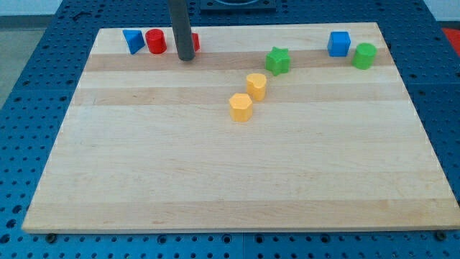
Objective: Nudge green circle a bit down
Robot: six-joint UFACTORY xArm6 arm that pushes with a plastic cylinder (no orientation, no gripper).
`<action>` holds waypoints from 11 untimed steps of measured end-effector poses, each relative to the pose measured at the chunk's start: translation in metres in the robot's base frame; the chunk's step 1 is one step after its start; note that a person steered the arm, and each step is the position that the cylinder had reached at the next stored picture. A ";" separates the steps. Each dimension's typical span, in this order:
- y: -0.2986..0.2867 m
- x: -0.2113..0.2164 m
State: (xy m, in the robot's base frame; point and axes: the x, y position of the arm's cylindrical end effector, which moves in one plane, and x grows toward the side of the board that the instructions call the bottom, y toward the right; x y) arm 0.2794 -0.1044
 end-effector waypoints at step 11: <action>0.240 -0.043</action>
State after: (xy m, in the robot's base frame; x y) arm 0.2364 0.1361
